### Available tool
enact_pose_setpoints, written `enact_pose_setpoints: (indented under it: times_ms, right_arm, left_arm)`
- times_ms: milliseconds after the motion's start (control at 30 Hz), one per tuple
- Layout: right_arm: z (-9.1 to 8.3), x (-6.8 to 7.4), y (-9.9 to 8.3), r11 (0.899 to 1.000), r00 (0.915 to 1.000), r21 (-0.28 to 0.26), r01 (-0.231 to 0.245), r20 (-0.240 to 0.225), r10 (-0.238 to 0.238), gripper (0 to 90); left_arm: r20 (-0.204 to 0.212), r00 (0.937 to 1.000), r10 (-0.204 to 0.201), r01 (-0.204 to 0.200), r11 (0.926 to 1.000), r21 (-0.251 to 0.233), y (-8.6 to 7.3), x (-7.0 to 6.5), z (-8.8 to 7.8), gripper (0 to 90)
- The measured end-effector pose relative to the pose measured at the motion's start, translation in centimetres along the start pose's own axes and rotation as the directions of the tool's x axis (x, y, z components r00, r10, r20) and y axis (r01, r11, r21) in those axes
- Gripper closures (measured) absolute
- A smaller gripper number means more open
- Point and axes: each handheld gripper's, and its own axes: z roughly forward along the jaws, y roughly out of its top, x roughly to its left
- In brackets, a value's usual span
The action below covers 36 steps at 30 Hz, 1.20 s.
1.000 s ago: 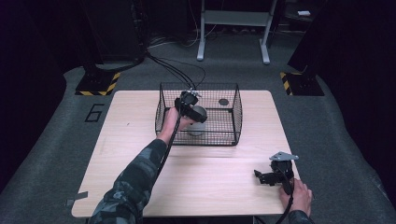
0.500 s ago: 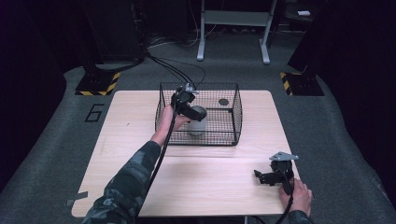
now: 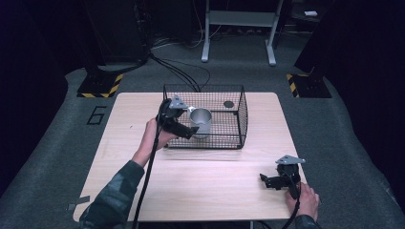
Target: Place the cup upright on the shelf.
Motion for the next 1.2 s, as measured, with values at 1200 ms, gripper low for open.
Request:
enact_pose_setpoints:
  times_ms: [1200]
  right_arm:
    - [0.0,0.0,0.0,1.0,1.0,0.006,0.0,0.0,0.0,0.0]
  left_arm:
    - [-0.192,0.9306,-0.312,0.339,0.9321,0.128,-24.9,0.2,-3.6,0.2]
